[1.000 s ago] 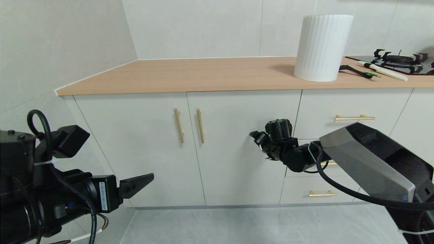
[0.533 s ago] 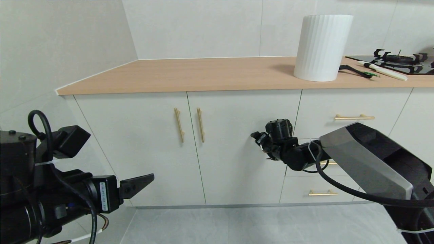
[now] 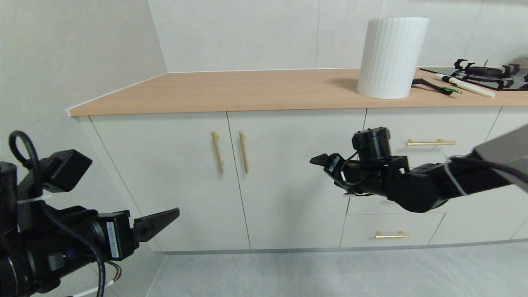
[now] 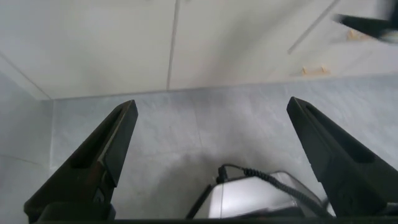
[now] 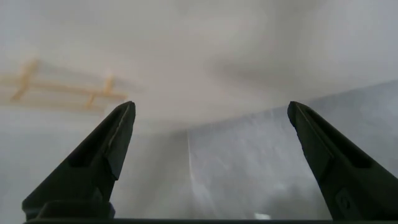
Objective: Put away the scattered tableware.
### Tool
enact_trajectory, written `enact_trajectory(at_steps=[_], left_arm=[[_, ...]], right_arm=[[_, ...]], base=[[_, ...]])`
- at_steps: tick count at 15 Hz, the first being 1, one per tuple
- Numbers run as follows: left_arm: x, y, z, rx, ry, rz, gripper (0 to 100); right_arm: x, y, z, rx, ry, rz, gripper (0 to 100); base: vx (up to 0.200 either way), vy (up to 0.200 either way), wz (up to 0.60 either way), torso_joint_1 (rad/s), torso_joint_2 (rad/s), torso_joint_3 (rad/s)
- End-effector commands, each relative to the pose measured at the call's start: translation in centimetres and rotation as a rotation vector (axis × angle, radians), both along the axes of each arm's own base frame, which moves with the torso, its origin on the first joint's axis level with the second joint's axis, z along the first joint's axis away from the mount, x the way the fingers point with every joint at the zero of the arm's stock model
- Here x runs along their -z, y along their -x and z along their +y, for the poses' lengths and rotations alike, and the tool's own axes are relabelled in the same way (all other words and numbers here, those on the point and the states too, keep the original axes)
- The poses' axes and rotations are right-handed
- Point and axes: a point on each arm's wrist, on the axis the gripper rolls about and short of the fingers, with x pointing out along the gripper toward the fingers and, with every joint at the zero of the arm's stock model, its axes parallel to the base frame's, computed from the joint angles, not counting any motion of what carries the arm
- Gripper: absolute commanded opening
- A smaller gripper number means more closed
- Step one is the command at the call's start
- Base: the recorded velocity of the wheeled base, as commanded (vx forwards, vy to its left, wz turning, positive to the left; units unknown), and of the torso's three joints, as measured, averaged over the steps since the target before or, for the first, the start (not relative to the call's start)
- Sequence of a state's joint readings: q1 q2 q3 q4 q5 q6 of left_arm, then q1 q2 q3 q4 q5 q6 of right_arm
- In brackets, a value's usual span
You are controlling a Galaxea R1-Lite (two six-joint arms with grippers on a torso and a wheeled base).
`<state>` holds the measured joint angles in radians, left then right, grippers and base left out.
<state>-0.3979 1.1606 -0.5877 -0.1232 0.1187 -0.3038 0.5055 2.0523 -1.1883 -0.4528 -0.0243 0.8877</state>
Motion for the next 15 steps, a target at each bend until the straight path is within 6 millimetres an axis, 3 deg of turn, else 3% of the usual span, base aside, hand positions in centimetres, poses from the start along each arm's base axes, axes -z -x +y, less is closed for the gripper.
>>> enact_trajectory(at_steps=[1, 2, 5, 6, 7, 8, 12, 15], left_arm=[[-0.7, 2.7, 1.4, -0.033, 0.017, -0.087, 100], [-0.7, 3.6, 1.8, -0.033, 0.018, -0.108, 100], [1.5, 7.9, 3.7, -0.054, 0.033, -0.170, 100], [1.6, 8.4, 3.9, -0.056, 0.037, -0.182, 100], [2.3, 10.5, 4.7, -0.067, 0.060, -0.242, 100], [2.6, 11.7, 5.2, -0.085, 0.053, -0.264, 100], [4.0, 16.4, 6.7, -0.156, -0.027, -0.401, 100], [5.4, 18.4, 6.9, -0.196, -0.084, -0.425, 100]], right_arm=[[-5.7, 10.1, -5.1, -0.099, 0.074, -0.142, 100], [-6.0, 11.8, -6.3, -0.097, 0.102, -0.166, 100], [-5.8, 20.2, -12.0, -0.068, 0.298, -0.329, 100], [-5.8, 20.9, -12.5, -0.060, 0.321, -0.349, 100], [-5.7, 25.0, -15.0, -0.013, 0.374, -0.468, 100], [-5.8, 27.5, -16.4, 0.023, 0.369, -0.552, 100], [-2.3, 34.8, -19.6, 0.176, 0.591, -0.679, 100], [0.7, 38.5, -20.5, 0.225, 0.695, -0.673, 100]], base=[[0.000, 0.000, 0.00, 0.000, 0.00, 0.000], [0.000, 0.000, 0.00, 0.000, 0.00, 0.000], [0.000, 0.000, 0.00, 0.000, 0.00, 0.000], [0.000, 0.000, 0.00, 0.000, 0.00, 0.000], [0.000, 0.000, 0.00, 0.000, 0.00, 0.000], [0.000, 0.000, 0.00, 0.000, 0.00, 0.000], [0.000, 0.000, 0.00, 0.000, 0.00, 0.000], [0.000, 0.000, 0.00, 0.000, 0.00, 0.000]])
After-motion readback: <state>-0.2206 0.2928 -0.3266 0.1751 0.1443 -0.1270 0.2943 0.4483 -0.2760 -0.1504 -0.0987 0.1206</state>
